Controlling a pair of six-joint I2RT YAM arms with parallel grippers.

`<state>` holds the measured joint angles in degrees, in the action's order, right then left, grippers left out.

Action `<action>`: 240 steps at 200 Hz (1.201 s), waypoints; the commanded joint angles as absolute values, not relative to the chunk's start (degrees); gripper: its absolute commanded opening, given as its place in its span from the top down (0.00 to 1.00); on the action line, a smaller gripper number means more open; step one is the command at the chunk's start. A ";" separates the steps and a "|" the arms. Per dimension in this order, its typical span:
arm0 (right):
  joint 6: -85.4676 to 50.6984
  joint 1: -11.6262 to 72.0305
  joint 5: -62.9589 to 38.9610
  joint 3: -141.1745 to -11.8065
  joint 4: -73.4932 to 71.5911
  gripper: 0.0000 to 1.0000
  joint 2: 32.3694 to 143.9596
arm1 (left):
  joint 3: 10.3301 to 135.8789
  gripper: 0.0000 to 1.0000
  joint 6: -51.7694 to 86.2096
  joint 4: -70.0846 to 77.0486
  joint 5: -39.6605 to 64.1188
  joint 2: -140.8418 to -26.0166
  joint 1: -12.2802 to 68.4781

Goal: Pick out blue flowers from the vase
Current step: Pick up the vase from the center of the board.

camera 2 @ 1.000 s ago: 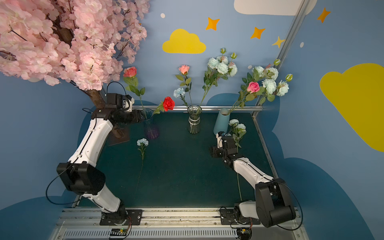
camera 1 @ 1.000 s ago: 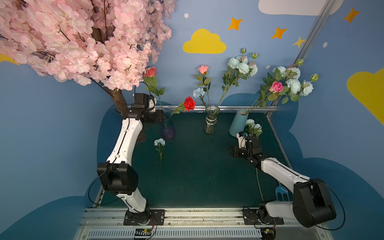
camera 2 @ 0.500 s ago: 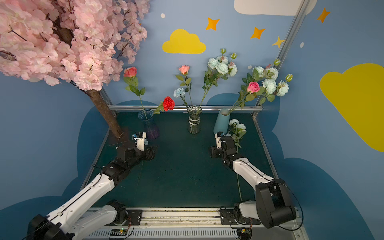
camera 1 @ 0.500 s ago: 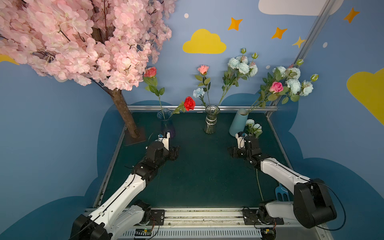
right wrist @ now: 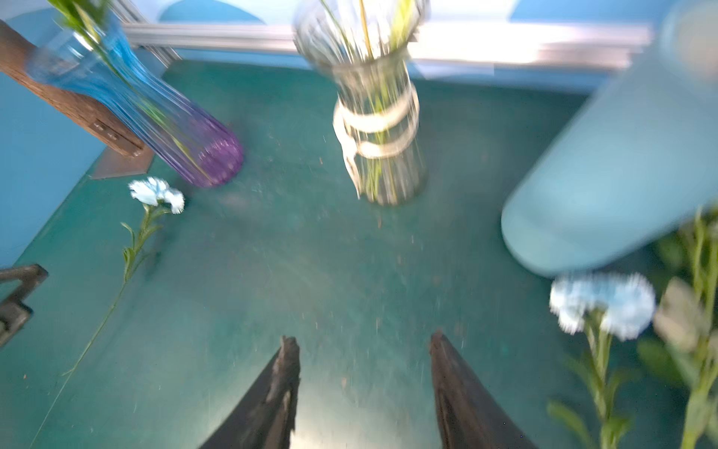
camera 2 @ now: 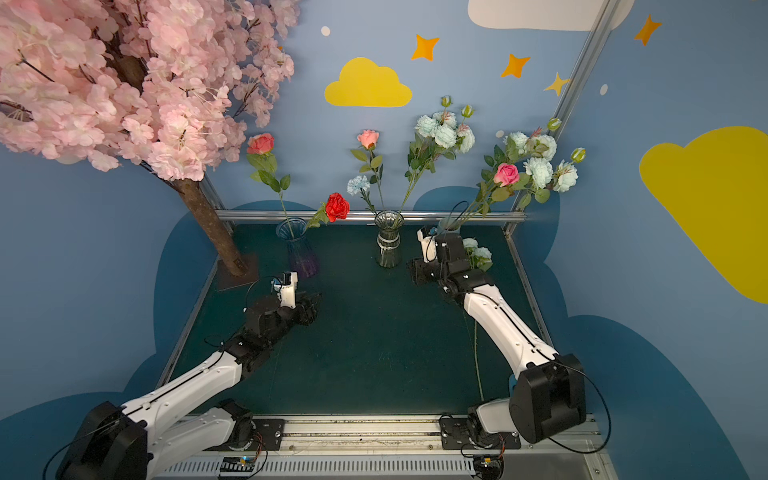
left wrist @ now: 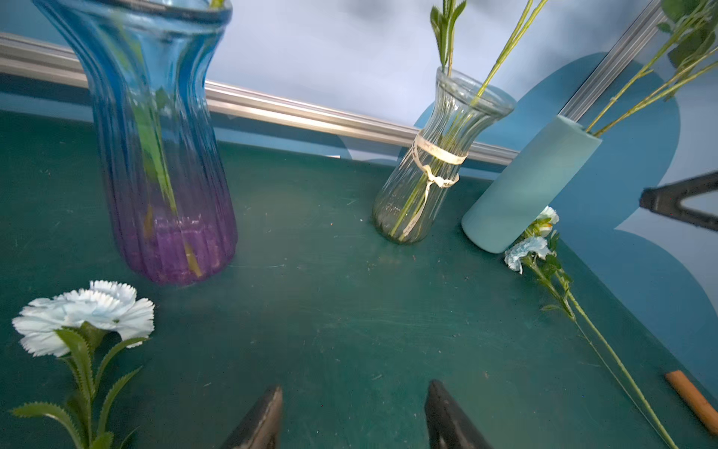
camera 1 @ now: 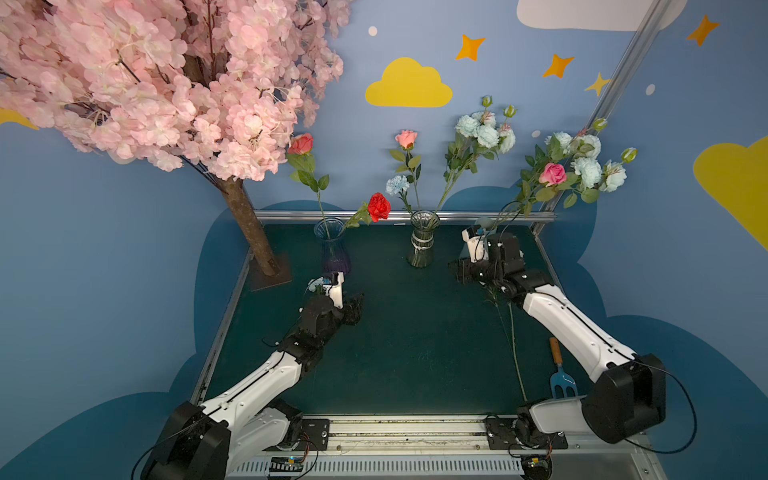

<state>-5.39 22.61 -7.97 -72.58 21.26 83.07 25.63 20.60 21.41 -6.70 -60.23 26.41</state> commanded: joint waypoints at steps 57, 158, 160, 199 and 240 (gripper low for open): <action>9.31 27.79 -2.00 -114.51 53.76 0.39 109.34 | 26.17 0.37 18.63 26.94 -2.64 -67.34 24.63; 17.03 29.34 0.83 -137.49 53.98 0.33 124.60 | 27.98 0.25 17.74 26.35 -1.08 -70.30 24.34; 17.05 29.33 0.58 -137.18 53.48 0.33 124.60 | 28.07 0.25 17.71 26.30 -1.00 -70.40 24.30; 19.68 29.68 -1.49 -132.25 45.42 0.35 125.42 | 28.48 0.25 17.45 26.49 -0.54 -71.14 24.35; 21.42 30.26 0.32 -130.59 40.36 0.35 127.67 | 28.35 0.25 17.34 26.55 -0.79 -71.09 24.35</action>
<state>19.66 29.65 -0.30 -130.50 44.88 125.75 27.44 18.20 26.17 -1.21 -70.98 24.49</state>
